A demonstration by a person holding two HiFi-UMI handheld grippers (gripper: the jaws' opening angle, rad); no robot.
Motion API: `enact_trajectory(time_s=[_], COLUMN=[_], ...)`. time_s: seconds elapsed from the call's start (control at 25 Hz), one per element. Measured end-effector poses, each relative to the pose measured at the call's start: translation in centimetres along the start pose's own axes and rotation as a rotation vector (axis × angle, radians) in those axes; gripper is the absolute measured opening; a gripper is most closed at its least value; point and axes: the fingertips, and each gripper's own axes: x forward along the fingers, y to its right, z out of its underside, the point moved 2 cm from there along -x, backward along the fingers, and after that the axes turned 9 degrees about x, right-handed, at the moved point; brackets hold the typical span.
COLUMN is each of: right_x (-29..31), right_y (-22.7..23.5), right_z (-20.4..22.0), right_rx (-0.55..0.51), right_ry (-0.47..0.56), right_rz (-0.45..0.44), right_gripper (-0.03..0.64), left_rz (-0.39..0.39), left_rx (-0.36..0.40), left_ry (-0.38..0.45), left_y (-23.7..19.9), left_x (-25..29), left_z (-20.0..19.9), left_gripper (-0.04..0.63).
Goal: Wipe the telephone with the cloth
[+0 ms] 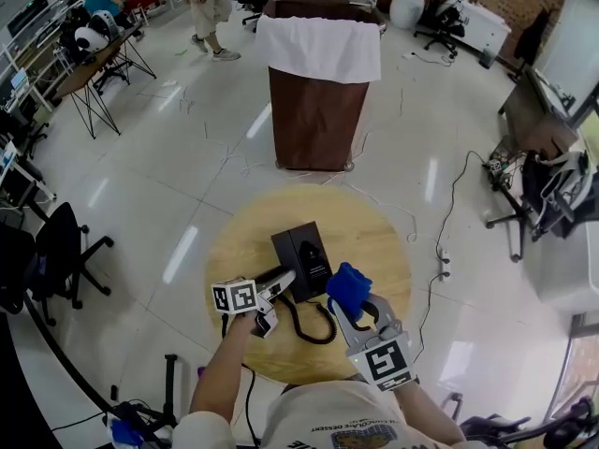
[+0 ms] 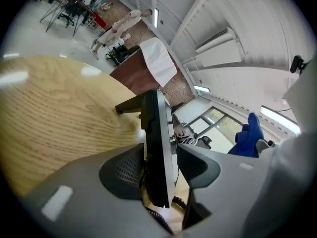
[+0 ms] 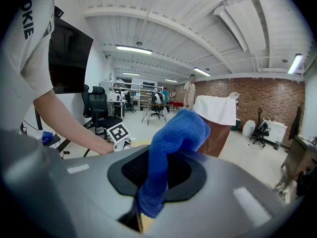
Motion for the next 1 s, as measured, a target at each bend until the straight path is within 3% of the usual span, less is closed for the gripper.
enact_trajectory(time_s=[0.12, 0.2, 0.48, 1.0], right_x=[0.1, 0.1, 0.2, 0.1], right_y=[-0.1, -0.2, -0.3, -1.6], right_z=[0.1, 0.2, 0.2, -0.6], right_rx=[-0.003, -0.003, 0.000, -0.012], right_ry=[-0.011, -0.016, -0.022, 0.019], right_rz=[0.001, 0.002, 0.011, -0.030], right_gripper=[0.060, 0.061, 0.060, 0.060], left_rz=[0.073, 0.099, 0.132, 0.114], left_rx=[-0.026, -0.037, -0.087, -0.071], left_ry=[-0.025, -0.044, -0.071, -0.021], left_y=[0.1, -0.1, 0.0, 1.9], left_x=[0.3, 0.3, 0.3, -1.6], left_z=[-0.4, -0.6, -0.6, -1.7], left_gripper=[0.192, 0.076, 0.066, 0.063])
